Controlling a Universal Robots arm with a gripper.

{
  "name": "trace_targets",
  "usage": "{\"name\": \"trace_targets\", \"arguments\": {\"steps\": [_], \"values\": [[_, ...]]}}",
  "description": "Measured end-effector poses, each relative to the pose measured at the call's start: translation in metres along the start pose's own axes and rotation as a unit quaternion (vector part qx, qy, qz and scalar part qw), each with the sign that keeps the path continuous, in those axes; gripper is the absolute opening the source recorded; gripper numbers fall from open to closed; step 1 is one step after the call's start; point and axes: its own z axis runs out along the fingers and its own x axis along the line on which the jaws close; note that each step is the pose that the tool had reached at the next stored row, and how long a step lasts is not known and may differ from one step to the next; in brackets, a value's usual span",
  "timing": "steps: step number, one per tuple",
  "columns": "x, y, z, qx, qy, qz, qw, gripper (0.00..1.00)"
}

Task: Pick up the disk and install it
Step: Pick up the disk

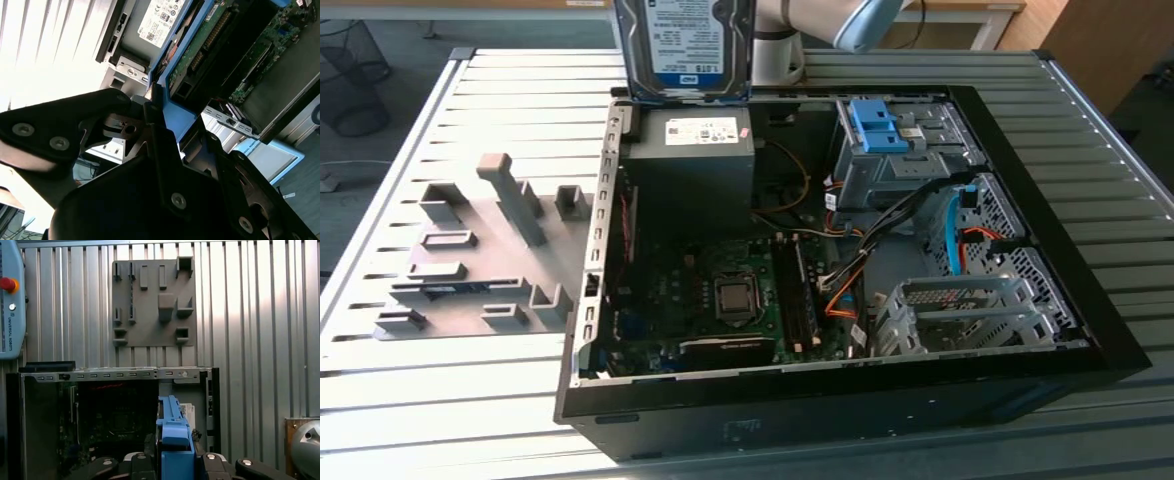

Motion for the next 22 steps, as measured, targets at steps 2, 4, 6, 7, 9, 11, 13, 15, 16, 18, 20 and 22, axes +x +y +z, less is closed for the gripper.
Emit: {"name": "trace_targets", "arguments": {"steps": [2, 4, 6, 7, 9, 11, 13, 15, 16, 18, 20, 22], "values": [[0.0000, -0.0051, 0.0000, 0.0000, 0.0000, 0.000, 1.0000, 0.36], [-0.0002, -0.0115, 0.0000, 0.0000, 0.0000, 0.000, 1.0000, 0.36], [-0.0005, -0.0192, -0.0001, -0.0002, 0.0000, 0.000, 1.0000, 0.36], [-0.0008, -0.0273, -0.0001, -0.0003, 0.0000, 0.000, 1.0000, 0.36], [-0.0010, -0.0340, -0.0001, -0.0003, 0.0000, 0.000, 1.0000, 0.36], [-0.0011, -0.0395, -0.0001, -0.0004, 0.0000, 0.000, 1.0000, 0.36], [-0.0013, -0.0437, -0.0001, -0.0004, 0.0000, 0.000, 1.0000, 0.36], [-0.0012, -0.0458, -0.0001, -0.0004, 0.0000, 0.000, 1.0000, 0.36], [-0.0009, -0.0464, -0.0001, -0.0004, -0.0001, 0.000, 1.0000, 0.36], [-0.0004, -0.0472, 0.0001, -0.0004, 0.0000, 0.000, 1.0000, 0.36], [0.0019, -0.0476, 0.0002, -0.0004, 0.0000, 0.000, 1.0000, 0.36], [0.0077, -0.0479, 0.0003, -0.0004, 0.0000, 0.000, 1.0000, 0.36]]}}
